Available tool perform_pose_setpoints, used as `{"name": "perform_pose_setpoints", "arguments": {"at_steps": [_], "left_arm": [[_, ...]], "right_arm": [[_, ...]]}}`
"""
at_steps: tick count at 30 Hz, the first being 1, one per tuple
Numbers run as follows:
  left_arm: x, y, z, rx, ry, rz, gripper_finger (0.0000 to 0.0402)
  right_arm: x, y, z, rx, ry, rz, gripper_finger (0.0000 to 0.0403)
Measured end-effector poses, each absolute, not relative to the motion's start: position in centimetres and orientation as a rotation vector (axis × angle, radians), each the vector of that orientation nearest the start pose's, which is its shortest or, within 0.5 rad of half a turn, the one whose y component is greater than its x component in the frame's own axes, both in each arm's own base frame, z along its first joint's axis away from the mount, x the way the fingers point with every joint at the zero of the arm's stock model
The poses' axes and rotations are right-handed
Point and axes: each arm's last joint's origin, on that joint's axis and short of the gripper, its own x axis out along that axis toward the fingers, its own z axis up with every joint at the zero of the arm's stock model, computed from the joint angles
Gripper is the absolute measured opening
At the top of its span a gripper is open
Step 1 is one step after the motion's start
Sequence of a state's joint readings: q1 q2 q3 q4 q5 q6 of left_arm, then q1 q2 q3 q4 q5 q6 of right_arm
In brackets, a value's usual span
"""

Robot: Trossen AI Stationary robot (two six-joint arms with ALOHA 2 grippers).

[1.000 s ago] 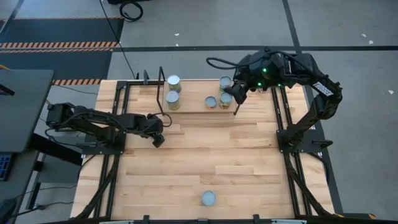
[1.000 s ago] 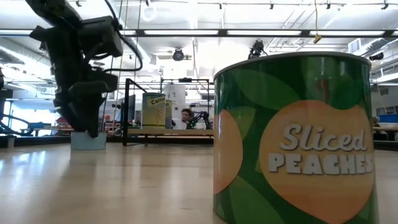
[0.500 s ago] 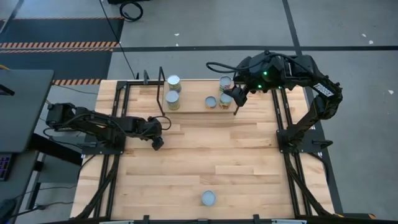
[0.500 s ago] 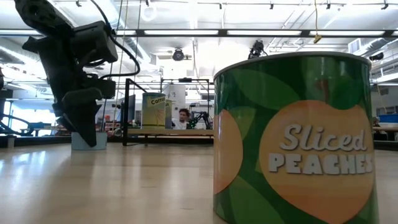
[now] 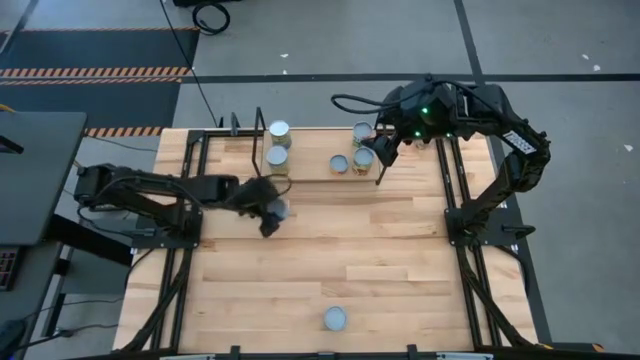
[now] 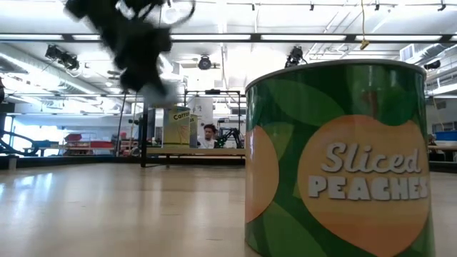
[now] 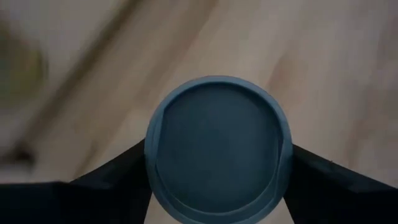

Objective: Pick and place cans onto a shelf
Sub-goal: Put the light blue can on the shelf aligned with the yellow can

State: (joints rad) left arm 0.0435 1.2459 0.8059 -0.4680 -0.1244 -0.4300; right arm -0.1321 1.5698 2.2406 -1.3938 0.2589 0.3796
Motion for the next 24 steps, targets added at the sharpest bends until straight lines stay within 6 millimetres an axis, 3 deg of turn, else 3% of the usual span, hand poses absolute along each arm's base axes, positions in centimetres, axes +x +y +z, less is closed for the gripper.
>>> {"name": "perform_pose_setpoints", "arguments": {"at_steps": [5,11,14,18,24], "left_arm": [[27.6,3.5,28.1,-0.233,0.817,0.335,0.0287],[32.7,7.0,30.6,-0.118,0.822,0.317,0.0287],[34.8,9.6,30.3,-0.106,0.831,0.343,0.0287],[36.8,13.5,28.4,-0.108,0.880,0.387,0.0287],[37.3,18.8,24.1,-0.128,0.990,0.457,0.0287]], "right_arm": [[24.1,-5.4,50.3,0.299,0.661,-0.494,0.0374],[23.6,-7.1,50.3,0.240,0.683,-0.507,0.0374],[23.2,-7.8,50.1,0.198,0.723,-0.517,0.0374],[22.7,-8.5,49.8,0.151,0.772,-0.527,0.0374],[22.4,-9.3,49.8,0.091,0.796,-0.521,0.0374]]}}
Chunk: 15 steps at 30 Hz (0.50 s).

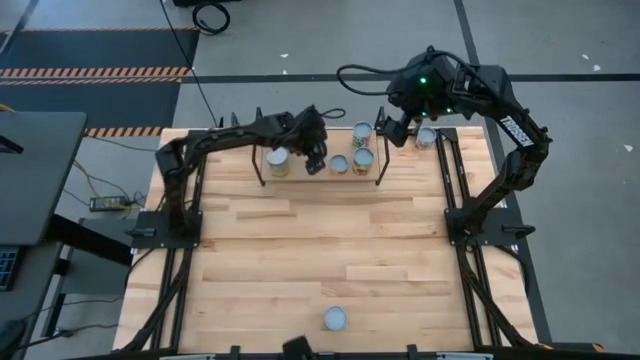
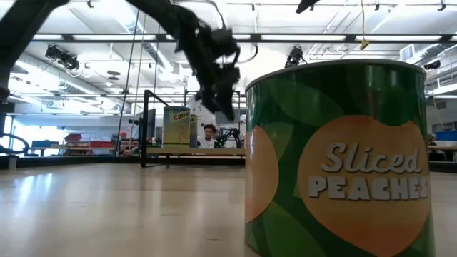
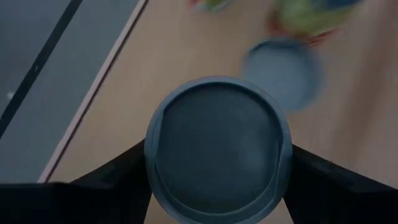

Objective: Pick and place cans onto a shelf
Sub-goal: Put the light blue can on the shelf aligned with the yellow can

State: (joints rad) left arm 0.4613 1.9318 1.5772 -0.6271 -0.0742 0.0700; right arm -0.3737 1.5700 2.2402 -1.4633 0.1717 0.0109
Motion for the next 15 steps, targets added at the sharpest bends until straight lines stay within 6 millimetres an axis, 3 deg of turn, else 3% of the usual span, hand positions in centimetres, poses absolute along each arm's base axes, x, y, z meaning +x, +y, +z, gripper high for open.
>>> {"name": "perform_pose_setpoints", "arguments": {"at_steps": [8,15], "left_arm": [[36.3,22.4,21.1,-0.162,1.072,0.481,0.0286],[36.2,22.7,20.7,-0.183,1.071,0.442,0.0297]], "right_arm": [[22.4,-9.7,50.0,0.054,0.781,-0.465,0.0374],[22.7,-10.2,50.5,0.052,0.705,-0.473,0.0374]]}}
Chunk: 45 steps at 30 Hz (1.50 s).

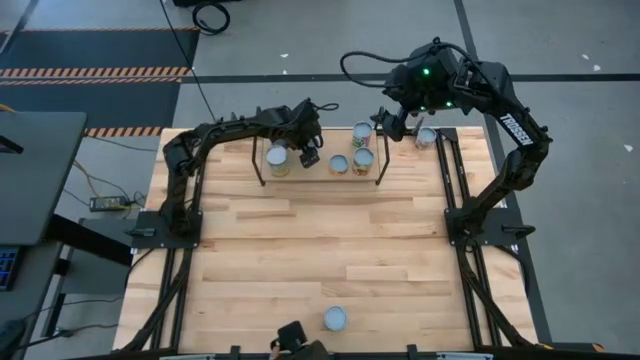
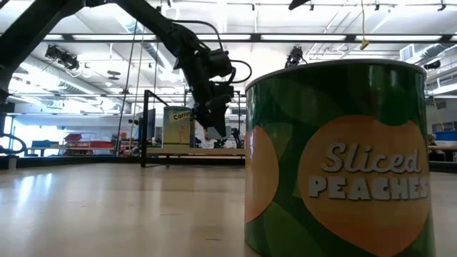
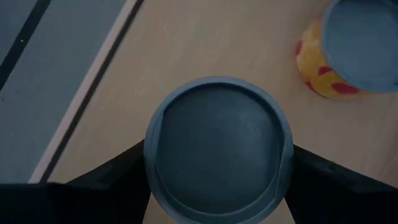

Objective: Pick and place cans onto a shelf
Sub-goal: Put the light blue can on the shelf aligned with the yellow can

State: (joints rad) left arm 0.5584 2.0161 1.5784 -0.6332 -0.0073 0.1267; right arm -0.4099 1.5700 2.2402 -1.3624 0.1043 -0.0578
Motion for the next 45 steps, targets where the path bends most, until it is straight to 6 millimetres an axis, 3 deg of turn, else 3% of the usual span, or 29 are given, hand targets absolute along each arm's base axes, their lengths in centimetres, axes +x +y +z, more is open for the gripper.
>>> {"name": "perform_pose_setpoints", "arguments": {"at_steps": [9,23,34,41,45], "left_arm": [[37.5,21.7,20.4,-0.074,1.052,0.358,0.0302],[36.3,21.0,20.5,0.046,1.217,0.358,0.0304],[37.2,20.9,21.0,0.280,1.162,0.176,0.0304],[37.3,21.5,19.0,0.226,1.207,0.177,0.0306],[37.4,21.5,18.9,0.223,1.192,0.190,0.0313]], "right_arm": [[23.6,-11.1,50.8,0.065,0.623,-0.504,0.0374],[26.4,-13.1,48.8,0.109,0.684,-0.505,0.0374],[26.7,-13.7,48.4,0.136,0.697,-0.518,0.0374],[26.7,-13.7,48.4,0.145,0.695,-0.521,0.0374],[26.7,-13.7,48.3,0.145,0.696,-0.521,0.0374]]}}
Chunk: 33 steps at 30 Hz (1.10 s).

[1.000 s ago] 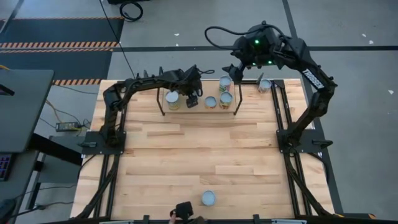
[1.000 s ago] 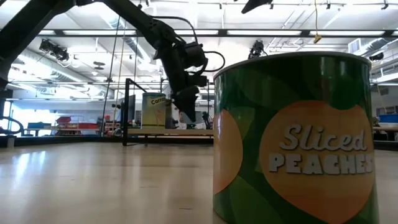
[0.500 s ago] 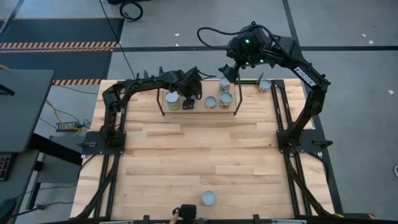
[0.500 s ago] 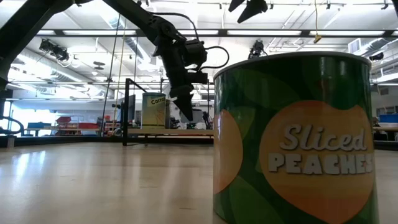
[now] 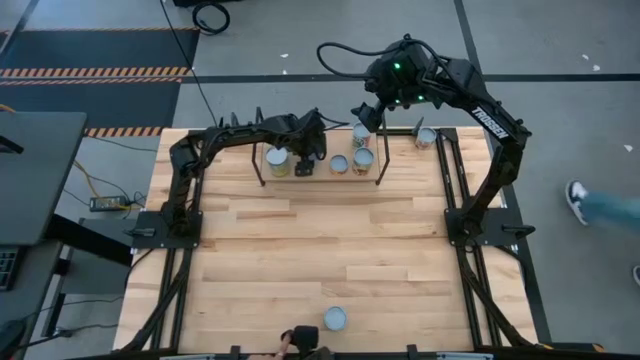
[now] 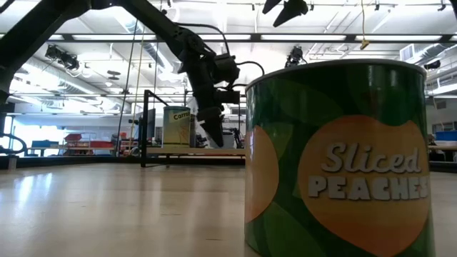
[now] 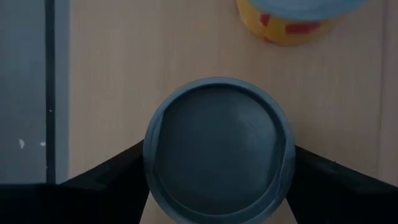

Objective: Pick and place cans onto a shelf
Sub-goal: Put the light blue can on the shelf aligned with the yellow can

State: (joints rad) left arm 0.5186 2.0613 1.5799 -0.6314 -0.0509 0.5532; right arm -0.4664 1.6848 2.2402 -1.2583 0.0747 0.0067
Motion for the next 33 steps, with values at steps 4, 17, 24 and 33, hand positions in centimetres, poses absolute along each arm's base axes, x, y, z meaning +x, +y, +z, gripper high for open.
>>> {"name": "perform_pose_setpoints", "arguments": {"at_steps": [4,17,24,33], "left_arm": [[37.68,21.59,19.06,0.238,1.171,0.200,0.0314],[37.80,21.42,19.07,0.203,1.163,0.222,0.0314],[37.85,21.43,19.09,0.220,1.158,0.210,0.0291],[37.91,21.51,19.16,0.234,1.161,0.241,0.0360]], "right_arm": [[26.68,-13.66,48.28,0.142,0.706,-0.516,0.0374],[26.39,-13.93,48.13,0.127,0.733,-0.493,0.0374],[26.38,-13.92,48.14,0.115,0.735,-0.488,0.0374],[26.37,-13.89,48.14,0.116,0.735,-0.481,0.0374]]}}
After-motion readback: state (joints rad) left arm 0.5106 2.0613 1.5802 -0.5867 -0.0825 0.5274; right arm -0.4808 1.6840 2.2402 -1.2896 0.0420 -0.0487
